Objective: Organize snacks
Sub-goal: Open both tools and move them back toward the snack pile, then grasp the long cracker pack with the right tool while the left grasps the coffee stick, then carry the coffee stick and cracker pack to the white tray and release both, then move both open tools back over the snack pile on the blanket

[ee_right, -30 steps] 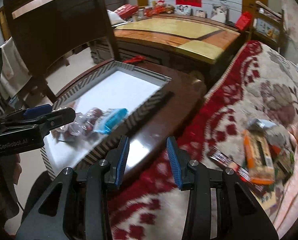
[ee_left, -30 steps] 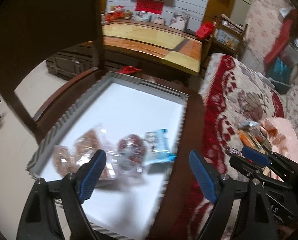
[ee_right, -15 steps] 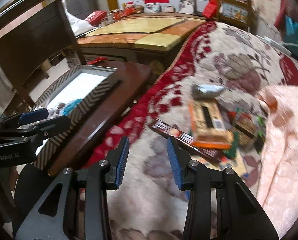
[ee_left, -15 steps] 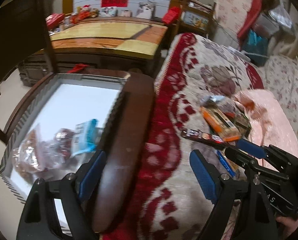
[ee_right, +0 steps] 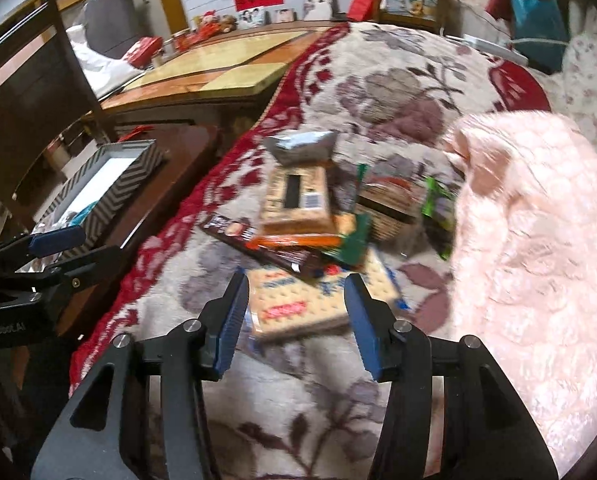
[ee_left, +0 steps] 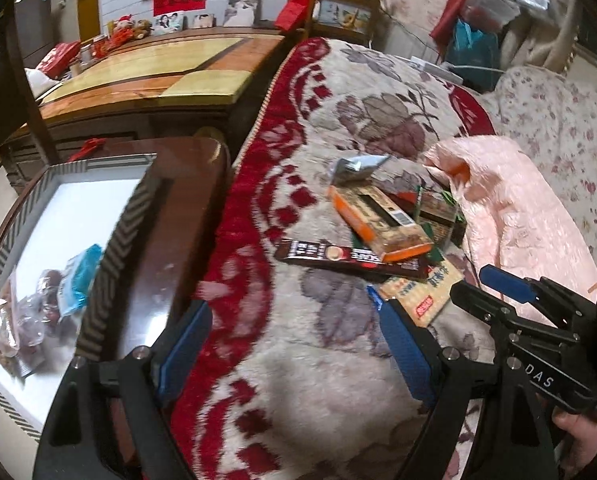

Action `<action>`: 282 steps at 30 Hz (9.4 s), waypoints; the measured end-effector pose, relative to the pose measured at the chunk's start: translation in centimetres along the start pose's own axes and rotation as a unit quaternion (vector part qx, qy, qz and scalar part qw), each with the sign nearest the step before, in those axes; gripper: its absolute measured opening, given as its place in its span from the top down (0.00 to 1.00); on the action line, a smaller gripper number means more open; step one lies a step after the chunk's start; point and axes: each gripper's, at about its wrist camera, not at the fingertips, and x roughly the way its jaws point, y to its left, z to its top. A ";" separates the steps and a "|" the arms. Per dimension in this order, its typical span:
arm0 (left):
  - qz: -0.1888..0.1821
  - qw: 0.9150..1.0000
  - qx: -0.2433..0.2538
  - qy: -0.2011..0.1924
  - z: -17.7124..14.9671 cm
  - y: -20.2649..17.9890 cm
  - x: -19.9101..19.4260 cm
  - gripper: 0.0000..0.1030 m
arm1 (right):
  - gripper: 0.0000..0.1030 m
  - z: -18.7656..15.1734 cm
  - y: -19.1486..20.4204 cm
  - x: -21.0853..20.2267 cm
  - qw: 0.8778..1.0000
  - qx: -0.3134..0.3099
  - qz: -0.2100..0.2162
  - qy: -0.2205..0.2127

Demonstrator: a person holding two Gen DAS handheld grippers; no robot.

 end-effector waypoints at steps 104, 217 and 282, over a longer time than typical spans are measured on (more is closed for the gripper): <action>-0.058 0.977 -0.149 0.139 4.3 -1.7 11.1 0.15 | 0.49 4.6 -6.9 7.6 0.993 -0.039 0.017 0.108; 0.139 0.971 -0.192 0.016 -1.2 25.4 -1.7 0.87 | 0.47 9.5 30.7 16.7 0.970 -0.166 0.135 0.119; -0.024 0.997 0.049 0.057 2.3 -3.6 5.3 0.20 | 0.45 -2.1 -4.1 0.8 0.994 0.083 -0.044 0.051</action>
